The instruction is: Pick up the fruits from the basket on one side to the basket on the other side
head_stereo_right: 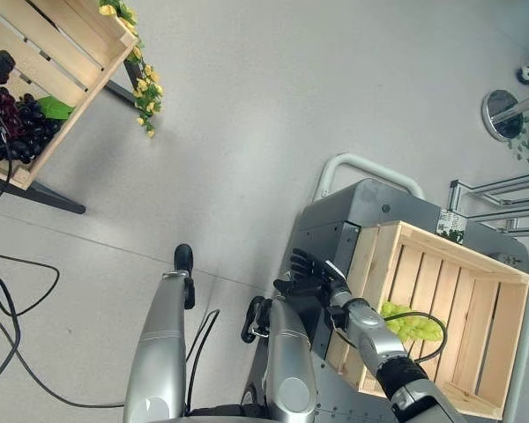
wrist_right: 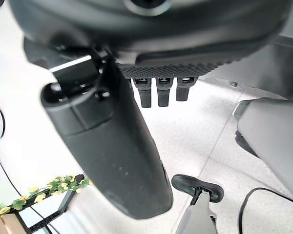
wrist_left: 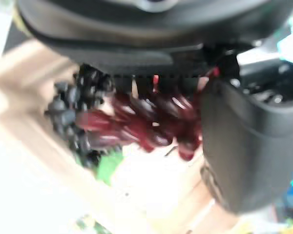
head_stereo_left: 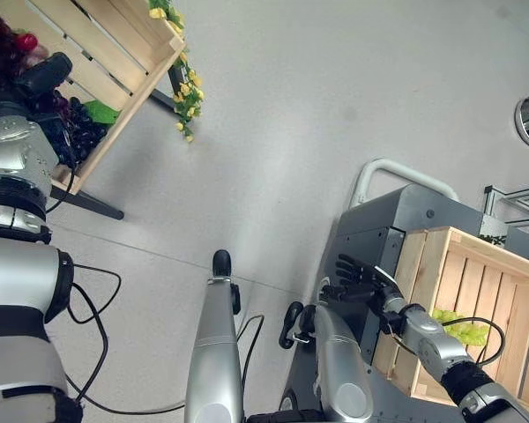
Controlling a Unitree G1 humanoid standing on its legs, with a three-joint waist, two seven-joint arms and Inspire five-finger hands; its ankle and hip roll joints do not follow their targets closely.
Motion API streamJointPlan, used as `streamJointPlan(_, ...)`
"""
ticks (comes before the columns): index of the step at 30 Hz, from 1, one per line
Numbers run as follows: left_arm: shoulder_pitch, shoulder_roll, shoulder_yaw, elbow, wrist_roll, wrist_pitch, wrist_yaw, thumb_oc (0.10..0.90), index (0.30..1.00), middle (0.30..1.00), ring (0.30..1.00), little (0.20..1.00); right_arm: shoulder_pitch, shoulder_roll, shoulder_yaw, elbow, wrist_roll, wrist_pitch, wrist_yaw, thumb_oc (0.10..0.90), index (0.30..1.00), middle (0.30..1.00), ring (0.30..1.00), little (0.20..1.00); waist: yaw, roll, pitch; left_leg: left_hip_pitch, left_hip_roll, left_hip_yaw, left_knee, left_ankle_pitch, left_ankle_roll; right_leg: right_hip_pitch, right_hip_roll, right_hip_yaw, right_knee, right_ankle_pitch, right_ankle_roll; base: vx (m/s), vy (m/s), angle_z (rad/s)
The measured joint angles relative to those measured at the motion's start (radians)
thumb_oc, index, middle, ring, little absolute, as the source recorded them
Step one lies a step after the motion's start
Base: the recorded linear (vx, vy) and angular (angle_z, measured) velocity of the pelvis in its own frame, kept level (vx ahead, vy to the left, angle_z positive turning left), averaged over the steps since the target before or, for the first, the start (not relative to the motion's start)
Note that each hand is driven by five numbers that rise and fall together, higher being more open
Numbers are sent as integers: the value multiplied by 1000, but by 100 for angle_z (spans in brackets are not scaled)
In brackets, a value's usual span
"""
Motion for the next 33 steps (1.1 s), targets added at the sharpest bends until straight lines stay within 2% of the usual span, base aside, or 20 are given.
streamJointPlan(9, -59, 14, -17, -2, 82, 28, -10, 800, 900, 900, 900, 900, -12, 36, 29, 5, 2, -25, 0, 800, 900, 900, 900, 900, 4, -7, -4, 47, -17, -30, -4, -2, 3, 45, -5, 6, 34, 9, -8, -22, -75, 11)
streamJointPlan(12, -81, 17, -17, -4, 108, 29, -11, 800, 900, 900, 900, 900, -5, 46, 38, 2, 3, -47, 0, 800, 900, 900, 900, 900, 22, -18, -12, 72, -21, -5, -35, -6, -1, 74, -13, 0, -40, 6, -14, -22, -121, 6)
streamJointPlan(13, -83, 20, -18, -5, 108, 30, -18, 800, 900, 900, 900, 900, -6, 46, 42, 4, 3, -50, 0, 800, 900, 900, 900, 900, 24, -18, -12, 59, -19, 5, 65, -44, 14, 77, -20, -9, -38, 4, -9, -8, -105, 3)
streamJointPlan(14, -92, 25, -19, -4, 117, 33, -23, 800, 900, 900, 900, 900, -3, 56, 55, 2, 3, -55, -1, 800, 900, 900, 900, 900, 20, -18, -11, 86, -17, 4, 146, -163, 26, 90, -12, -20, -11, -2, -2, -7, -87, 14)
streamJointPlan(17, -101, 12, -53, -26, 123, 31, -63, 800, 900, 900, 900, 900, 25, 69, 65, -20, 4, -56, -4, 800, 900, 900, 900, 900, 17, -23, -15, 101, -26, -23, 110, -140, 27, 72, -15, -18, 27, 52, -7, -12, -89, 22)
streamJointPlan(21, -87, -11, -52, -41, 102, 35, -89, 800, 900, 900, 900, 900, 46, 101, 66, -60, 3, -56, -5, 800, 900, 900, 900, 900, 41, -23, -15, 139, -26, -22, 54, -122, 16, 111, -4, -15, -56, 56, -15, -32, -113, 5)
streamJointPlan(22, -67, -11, -30, -62, 91, 32, -86, 800, 900, 900, 900, 900, 37, 115, 68, -62, 3, -57, -11, 800, 900, 900, 900, 900, 43, -23, -15, 151, -27, -23, 30, -105, 12, 118, -5, -15, -62, 58, -18, -2, -43, 6)
streamJointPlan(28, 89, -25, 40, -170, 28, 6, -106, 800, 900, 900, 900, 900, 13, 158, 75, -64, -1, -56, -26, 800, 900, 900, 900, 900, 44, -22, -15, 259, -34, -14, -34, -104, 9, 203, -15, -16, -71, 53, -28, 23, -50, 11)
streamJointPlan(30, 162, -46, 100, -218, -44, -30, -125, 800, 900, 900, 900, 900, 8, 161, 72, -68, -5, -56, -40, 800, 900, 900, 900, 900, 52, -11, -17, 286, -33, -4, -40, -104, 9, 226, -19, -16, -76, 42, -46, 19, -13, 4)
streamJointPlan(33, 230, -73, 119, -257, -129, -52, -159, 800, 900, 900, 900, 900, 10, 161, 63, -68, -7, -56, -46, 800, 900, 900, 900, 900, 52, 18, -28, 291, -32, 2, -41, -103, 8, 233, -21, -15, -84, 41, -47, -6, -8, -3)
